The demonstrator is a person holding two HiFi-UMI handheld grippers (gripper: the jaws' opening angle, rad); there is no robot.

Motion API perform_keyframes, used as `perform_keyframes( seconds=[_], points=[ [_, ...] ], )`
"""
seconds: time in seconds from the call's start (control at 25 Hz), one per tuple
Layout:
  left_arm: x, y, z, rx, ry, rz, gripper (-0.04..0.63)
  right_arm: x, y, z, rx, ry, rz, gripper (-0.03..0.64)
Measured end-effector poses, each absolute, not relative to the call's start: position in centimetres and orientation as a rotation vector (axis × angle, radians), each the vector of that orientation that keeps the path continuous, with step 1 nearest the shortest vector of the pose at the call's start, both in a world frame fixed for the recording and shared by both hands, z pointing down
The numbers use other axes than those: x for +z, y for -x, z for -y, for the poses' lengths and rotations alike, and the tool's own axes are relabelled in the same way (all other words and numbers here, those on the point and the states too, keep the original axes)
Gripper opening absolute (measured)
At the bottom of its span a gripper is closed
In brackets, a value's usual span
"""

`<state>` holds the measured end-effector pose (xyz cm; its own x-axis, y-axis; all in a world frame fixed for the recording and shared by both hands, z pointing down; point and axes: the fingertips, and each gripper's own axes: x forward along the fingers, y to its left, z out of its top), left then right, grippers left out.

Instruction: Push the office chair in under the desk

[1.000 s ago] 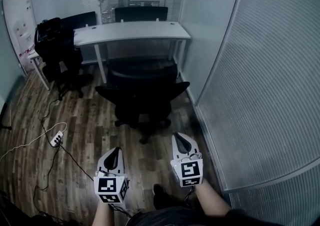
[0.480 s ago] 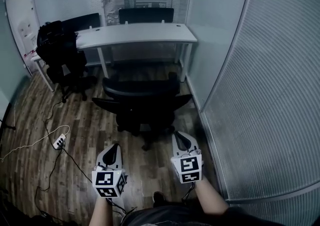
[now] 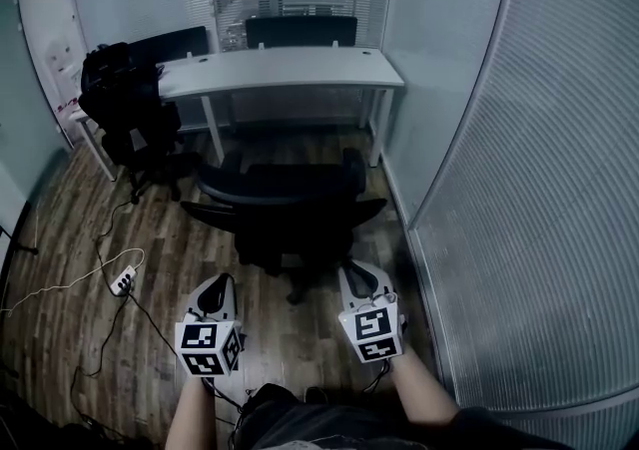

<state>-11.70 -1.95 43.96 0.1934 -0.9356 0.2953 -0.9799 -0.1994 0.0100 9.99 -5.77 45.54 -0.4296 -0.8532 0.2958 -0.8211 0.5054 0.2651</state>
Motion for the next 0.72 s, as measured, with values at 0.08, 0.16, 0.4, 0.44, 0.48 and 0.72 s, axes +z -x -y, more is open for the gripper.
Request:
perform_keyframes(
  seconds=[0.08, 0.16, 0.4, 0.44, 0.48, 0.72],
  points=[
    [43.7, 11.9, 2.5, 0.345, -2.266, 1.877, 0.017, 45.8, -9.6, 6.1, -0.137, -1.352, 2.352, 0.029],
    [43.6, 12.0, 3.4, 0.347, -2.270, 1.891, 0.018, 45.9, -9.5, 6.8, -0.146, -1.341, 2.345, 0.040],
    [44.1, 12.0, 5.9, 0.454, -2.346, 1.912, 0.048, 45.9, -9.1, 9.4, -0.170, -1.344, 2.305, 0.167],
    [44.3, 11.9, 6.2, 0.483, -2.368, 1.905, 0.109, 46.1, -9.0, 9.8, -0.170, -1.341, 2.294, 0.178],
    [44.4, 11.9, 6.6, 0.510, -2.389, 1.894, 0.169, 46.2, -8.8, 10.1, -0.171, -1.340, 2.284, 0.192],
    [45.2, 12.5, 9.7, 0.683, -2.509, 1.924, 0.301, 46.6, -8.6, 12.8, -0.319, -1.378, 2.157, 0.287]
  ],
)
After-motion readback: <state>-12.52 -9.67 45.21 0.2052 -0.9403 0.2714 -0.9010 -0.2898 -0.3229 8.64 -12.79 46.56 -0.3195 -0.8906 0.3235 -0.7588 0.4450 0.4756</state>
